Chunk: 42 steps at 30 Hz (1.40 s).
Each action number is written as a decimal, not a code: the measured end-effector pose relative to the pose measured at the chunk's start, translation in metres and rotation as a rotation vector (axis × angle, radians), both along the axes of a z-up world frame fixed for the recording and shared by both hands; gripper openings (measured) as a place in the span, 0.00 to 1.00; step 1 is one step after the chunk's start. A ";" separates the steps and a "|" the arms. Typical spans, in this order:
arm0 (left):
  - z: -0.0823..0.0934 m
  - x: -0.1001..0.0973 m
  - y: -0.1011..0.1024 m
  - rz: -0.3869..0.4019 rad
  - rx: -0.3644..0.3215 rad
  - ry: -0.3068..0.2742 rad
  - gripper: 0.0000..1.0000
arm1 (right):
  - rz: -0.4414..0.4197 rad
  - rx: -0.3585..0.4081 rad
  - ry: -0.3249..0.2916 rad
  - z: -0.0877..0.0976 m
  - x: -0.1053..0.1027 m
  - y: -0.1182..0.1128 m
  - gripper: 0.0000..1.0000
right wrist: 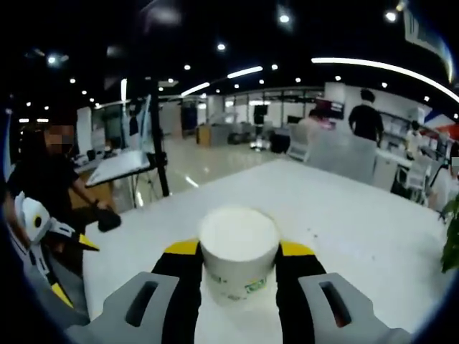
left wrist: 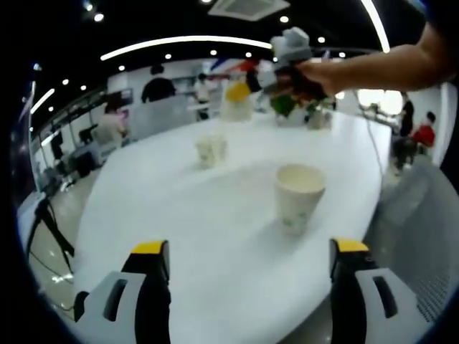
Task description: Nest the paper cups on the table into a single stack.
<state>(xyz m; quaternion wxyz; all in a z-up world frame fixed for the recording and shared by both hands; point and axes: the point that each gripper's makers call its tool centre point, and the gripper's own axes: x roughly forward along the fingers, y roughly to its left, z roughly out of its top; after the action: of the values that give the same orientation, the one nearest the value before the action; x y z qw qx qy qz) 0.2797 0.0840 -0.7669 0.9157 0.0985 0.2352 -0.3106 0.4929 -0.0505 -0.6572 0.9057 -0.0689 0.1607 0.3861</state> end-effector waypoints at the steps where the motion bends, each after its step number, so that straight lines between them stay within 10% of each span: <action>1: 0.000 0.000 0.000 -0.001 0.000 -0.001 0.92 | 0.003 0.006 -0.005 0.003 -0.003 0.001 0.38; 16: 0.015 0.000 -0.008 -0.063 -0.142 0.014 0.89 | 0.042 0.085 -0.048 0.034 -0.038 0.005 0.37; 26: 0.076 0.023 -0.046 -0.113 -0.385 0.003 0.80 | 0.164 0.171 -0.036 0.038 -0.100 0.025 0.37; 30: 0.084 0.024 -0.068 -0.186 -0.465 0.086 0.67 | 0.223 0.199 -0.071 0.045 -0.125 0.036 0.37; 42: 0.111 0.022 -0.086 -0.352 -0.495 0.113 0.47 | 0.270 0.291 -0.073 0.056 -0.162 0.034 0.37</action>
<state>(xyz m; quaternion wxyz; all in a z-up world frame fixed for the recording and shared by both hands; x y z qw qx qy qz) 0.3015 -0.0024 -0.6561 0.8295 -0.1057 0.1826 -0.5171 0.3312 -0.0166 -0.6008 0.8514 0.0276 0.0596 0.5203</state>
